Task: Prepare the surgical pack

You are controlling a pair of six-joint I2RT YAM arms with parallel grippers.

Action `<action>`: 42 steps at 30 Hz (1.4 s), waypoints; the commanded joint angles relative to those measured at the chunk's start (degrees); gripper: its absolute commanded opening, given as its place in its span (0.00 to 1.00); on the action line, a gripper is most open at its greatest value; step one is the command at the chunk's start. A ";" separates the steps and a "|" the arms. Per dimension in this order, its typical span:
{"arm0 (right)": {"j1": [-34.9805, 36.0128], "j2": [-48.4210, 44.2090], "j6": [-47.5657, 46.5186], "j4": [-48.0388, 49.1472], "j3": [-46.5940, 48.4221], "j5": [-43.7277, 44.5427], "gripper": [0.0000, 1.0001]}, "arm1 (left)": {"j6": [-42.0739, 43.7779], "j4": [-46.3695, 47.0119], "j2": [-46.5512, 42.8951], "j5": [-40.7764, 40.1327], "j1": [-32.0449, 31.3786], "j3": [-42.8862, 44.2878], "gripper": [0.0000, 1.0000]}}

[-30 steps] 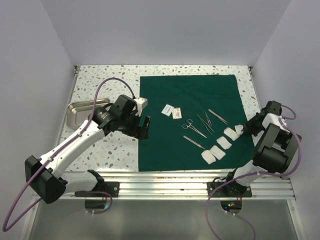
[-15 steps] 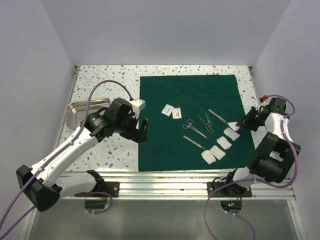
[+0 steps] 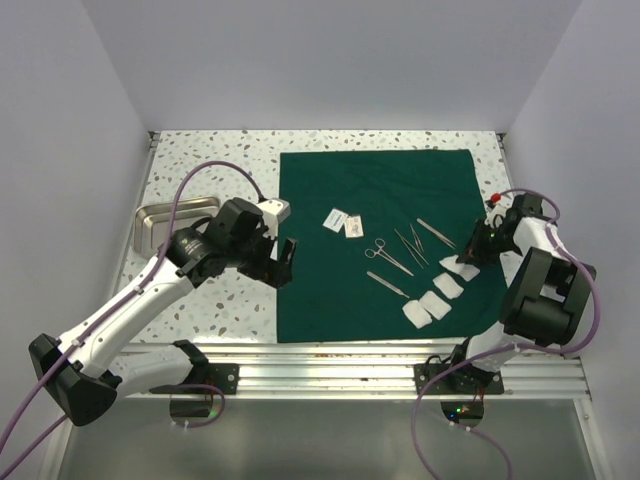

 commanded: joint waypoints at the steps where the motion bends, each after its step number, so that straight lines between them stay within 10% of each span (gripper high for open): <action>1: -0.18 -0.30 -2.72 -0.59 1.98 4.23 0.00 | 1.55 0.11 -0.36 -1.24 -0.22 0.22 0.99; 42: -0.09 2.25 4.13 6.79 -2.15 10.73 0.00 | 1.99 0.29 1.14 -2.47 -0.31 0.48 0.99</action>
